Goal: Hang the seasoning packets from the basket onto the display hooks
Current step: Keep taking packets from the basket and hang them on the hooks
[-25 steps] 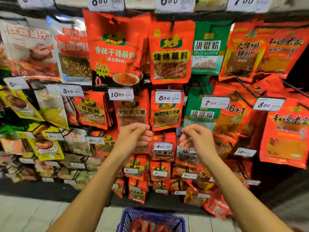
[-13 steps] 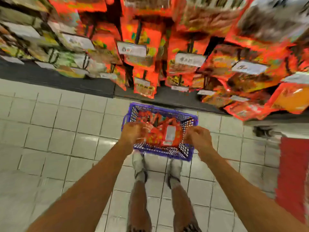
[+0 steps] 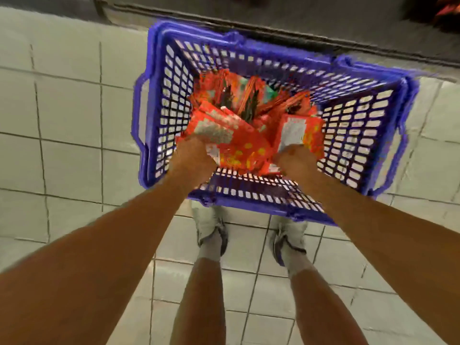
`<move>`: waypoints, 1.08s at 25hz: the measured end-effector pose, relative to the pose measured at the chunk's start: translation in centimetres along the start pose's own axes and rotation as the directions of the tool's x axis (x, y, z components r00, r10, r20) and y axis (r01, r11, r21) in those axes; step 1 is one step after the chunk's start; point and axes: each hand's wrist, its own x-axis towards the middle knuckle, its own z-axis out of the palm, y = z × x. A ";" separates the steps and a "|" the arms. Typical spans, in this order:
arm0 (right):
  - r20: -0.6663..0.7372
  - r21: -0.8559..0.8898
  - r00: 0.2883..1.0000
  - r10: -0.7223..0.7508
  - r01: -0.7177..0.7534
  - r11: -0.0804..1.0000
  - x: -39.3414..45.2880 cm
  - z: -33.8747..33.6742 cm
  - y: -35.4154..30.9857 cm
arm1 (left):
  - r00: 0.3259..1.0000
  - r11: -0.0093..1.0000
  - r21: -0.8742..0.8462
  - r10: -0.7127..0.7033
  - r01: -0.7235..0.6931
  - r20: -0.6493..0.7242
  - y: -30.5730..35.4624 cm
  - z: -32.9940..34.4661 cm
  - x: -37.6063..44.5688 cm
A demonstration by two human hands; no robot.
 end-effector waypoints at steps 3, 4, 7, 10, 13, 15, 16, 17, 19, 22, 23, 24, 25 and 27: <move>-0.059 0.161 0.996 0.065 -0.054 0.986 0.4 3.1 -0.7 | 0.985 0.901 0.398 0.165 -0.172 0.052 -1.2 2.7 3.2; -0.031 0.282 0.993 0.114 -0.101 0.954 -0.7 3.9 -1.1 | 0.983 0.873 0.454 0.176 -0.178 0.048 -1.5 3.1 3.4; 0.202 0.519 0.967 0.158 -0.243 0.820 -2.9 5.1 -2.3 | 0.986 0.861 0.486 0.164 -0.148 0.009 -1.9 3.1 3.7; 0.392 0.660 0.907 0.151 -0.392 0.641 -4.1 6.1 -4.8 | 0.988 0.859 0.490 0.147 -0.148 0.040 -1.7 2.2 3.1; 0.462 0.787 0.871 0.168 -0.490 0.376 -4.4 7.7 -6.8 | 0.928 0.931 0.106 0.328 -0.349 0.174 -0.7 2.8 1.2; 0.360 0.848 0.888 0.287 -0.440 0.297 -4.1 8.4 -7.0 | 0.864 0.909 -0.149 0.416 -0.389 0.284 0.2 2.9 0.6; 0.307 0.871 0.886 0.347 -0.408 0.273 -3.9 8.4 -6.8 | 0.854 0.890 -0.164 0.454 -0.425 0.255 0.3 3.0 1.1; 0.278 0.887 0.881 0.384 -0.389 0.250 -3.7 8.2 -6.4 | 0.860 0.876 -0.090 0.483 -0.474 0.165 0.4 3.1 2.0; 0.252 0.889 0.889 0.382 -0.369 0.273 -3.0 7.4 -4.9 | 0.893 0.885 0.141 0.450 -0.444 -0.016 0.0 3.1 4.4; 0.242 0.837 0.913 0.328 -0.367 0.406 -3.1 6.1 -2.9 | 0.936 0.790 0.511 0.339 -0.340 0.099 -0.8 2.7 6.6; 0.208 0.827 0.916 0.344 -0.352 0.437 -3.2 6.1 -2.3 | 0.945 0.741 0.591 0.293 -0.320 0.145 -0.9 2.8 6.6; 0.145 0.823 0.916 0.375 -0.322 0.468 -3.6 5.8 -1.8 | 0.953 0.734 0.608 0.257 -0.301 0.161 -0.8 2.9 6.5; 0.074 0.816 0.908 0.412 -0.293 0.499 -4.2 5.4 -1.6 | 0.957 0.757 0.586 0.231 -0.289 0.174 -0.5 2.9 6.1; -0.081 0.770 0.917 0.391 -0.191 0.609 -5.7 4.3 -1.2 | 0.952 0.860 0.421 0.209 -0.289 0.225 -0.2 2.3 5.0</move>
